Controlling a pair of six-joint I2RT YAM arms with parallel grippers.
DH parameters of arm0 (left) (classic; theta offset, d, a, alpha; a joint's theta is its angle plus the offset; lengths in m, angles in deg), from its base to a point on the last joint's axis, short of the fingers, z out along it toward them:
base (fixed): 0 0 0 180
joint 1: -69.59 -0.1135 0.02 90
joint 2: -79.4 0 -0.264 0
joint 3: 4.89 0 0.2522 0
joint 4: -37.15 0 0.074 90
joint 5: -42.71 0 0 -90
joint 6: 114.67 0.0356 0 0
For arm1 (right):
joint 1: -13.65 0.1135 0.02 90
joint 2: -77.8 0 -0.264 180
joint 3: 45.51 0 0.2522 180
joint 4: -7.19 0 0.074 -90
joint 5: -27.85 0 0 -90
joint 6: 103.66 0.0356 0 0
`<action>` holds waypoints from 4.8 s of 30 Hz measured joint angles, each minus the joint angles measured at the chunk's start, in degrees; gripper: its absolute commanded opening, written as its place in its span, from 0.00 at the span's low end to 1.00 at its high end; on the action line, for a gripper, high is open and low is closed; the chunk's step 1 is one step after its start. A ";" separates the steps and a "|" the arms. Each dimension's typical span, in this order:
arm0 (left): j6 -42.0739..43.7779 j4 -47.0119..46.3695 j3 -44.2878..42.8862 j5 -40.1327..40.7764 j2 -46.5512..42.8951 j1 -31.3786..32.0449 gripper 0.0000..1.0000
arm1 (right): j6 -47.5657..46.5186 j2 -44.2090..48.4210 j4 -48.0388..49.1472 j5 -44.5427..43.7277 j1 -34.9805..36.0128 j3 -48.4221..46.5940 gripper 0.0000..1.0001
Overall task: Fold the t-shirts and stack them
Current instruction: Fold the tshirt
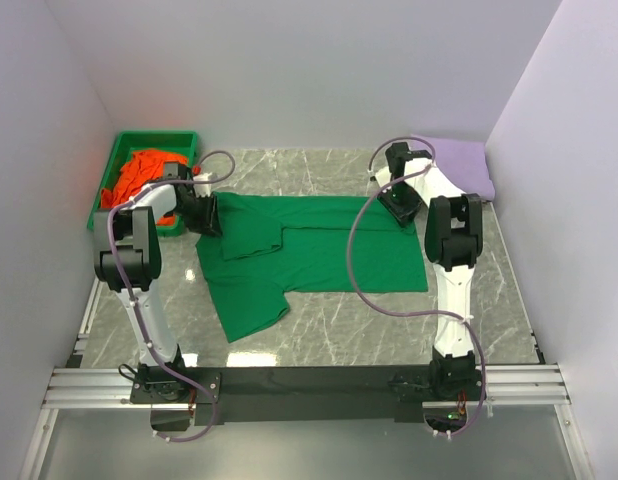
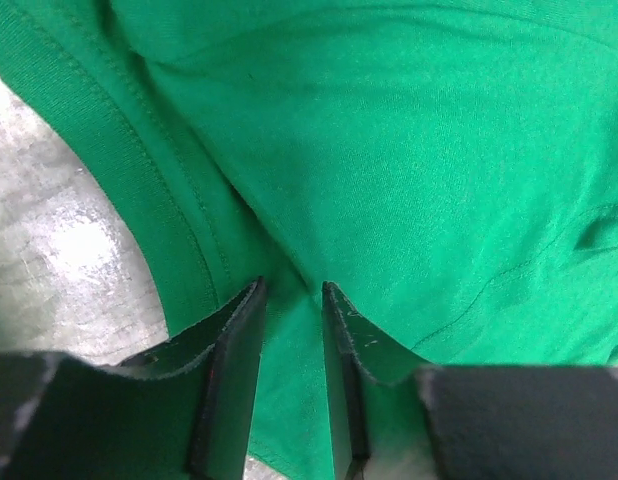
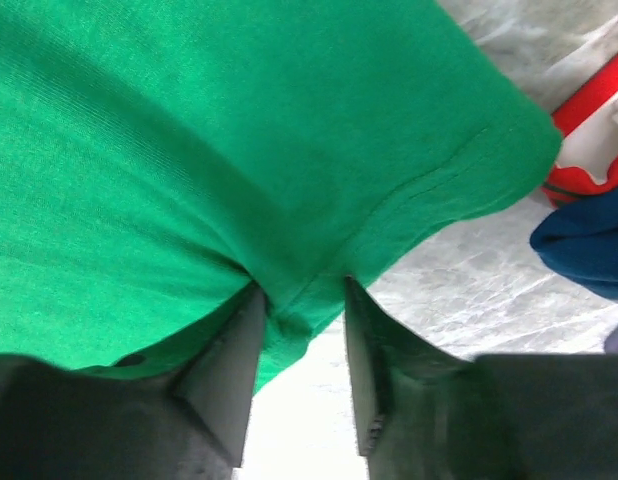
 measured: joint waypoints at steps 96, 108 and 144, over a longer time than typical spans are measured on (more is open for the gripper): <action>59.12 26.60 27.17 -3.78 -32.94 4.66 0.01 | -24.72 40.96 7.37 8.13 1.57 50.84 0.00; 60.08 26.16 29.16 -4.04 -30.97 4.68 0.40 | -26.51 40.68 5.25 8.28 2.51 57.79 0.27; 50.25 13.55 44.41 1.25 -43.58 21.84 0.57 | -25.31 50.58 17.59 1.92 4.39 70.64 0.07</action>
